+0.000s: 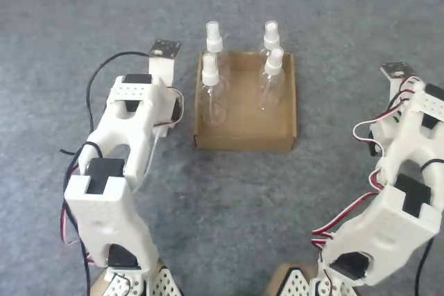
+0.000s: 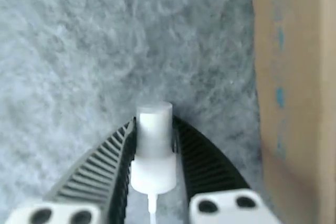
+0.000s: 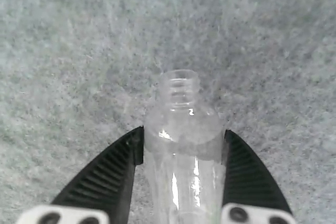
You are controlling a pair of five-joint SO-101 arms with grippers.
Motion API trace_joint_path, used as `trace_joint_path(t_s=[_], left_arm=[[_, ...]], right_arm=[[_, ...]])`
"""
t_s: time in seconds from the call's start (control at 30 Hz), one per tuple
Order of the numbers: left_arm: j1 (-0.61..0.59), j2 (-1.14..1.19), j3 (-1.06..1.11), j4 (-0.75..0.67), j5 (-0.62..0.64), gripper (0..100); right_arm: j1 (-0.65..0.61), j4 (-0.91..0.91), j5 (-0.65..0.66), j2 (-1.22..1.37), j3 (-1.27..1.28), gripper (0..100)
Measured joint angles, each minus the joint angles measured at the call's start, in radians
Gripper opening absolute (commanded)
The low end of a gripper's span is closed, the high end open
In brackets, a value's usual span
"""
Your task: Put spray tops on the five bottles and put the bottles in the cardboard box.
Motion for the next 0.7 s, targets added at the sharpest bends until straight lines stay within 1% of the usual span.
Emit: trace_joint_path(t_s=[0.13,0.3,0.47,0.53,0.63,0.7], left_arm=[[-0.003,-0.095,0.014,0.074,0.025,1],[-0.008,-0.367,0.112,0.129,0.049,1],[-0.006,-0.644,0.233,0.133,0.069,1],[-0.006,-0.723,0.275,0.135,0.071,1],[-0.006,-0.781,0.344,0.127,0.071,1],[-0.006,-0.792,0.404,0.084,0.071,1]], right_arm=[[0.0,0.0,0.014,0.0,0.0,18.2],[0.008,0.002,0.046,0.0,0.0,18.3],[0.011,0.002,0.054,0.0,0.0,25.5],[0.011,0.017,0.074,0.0,0.0,26.5],[0.011,0.049,0.104,0.0,0.0,26.7],[0.011,0.058,0.115,0.0,0.002,26.7]])
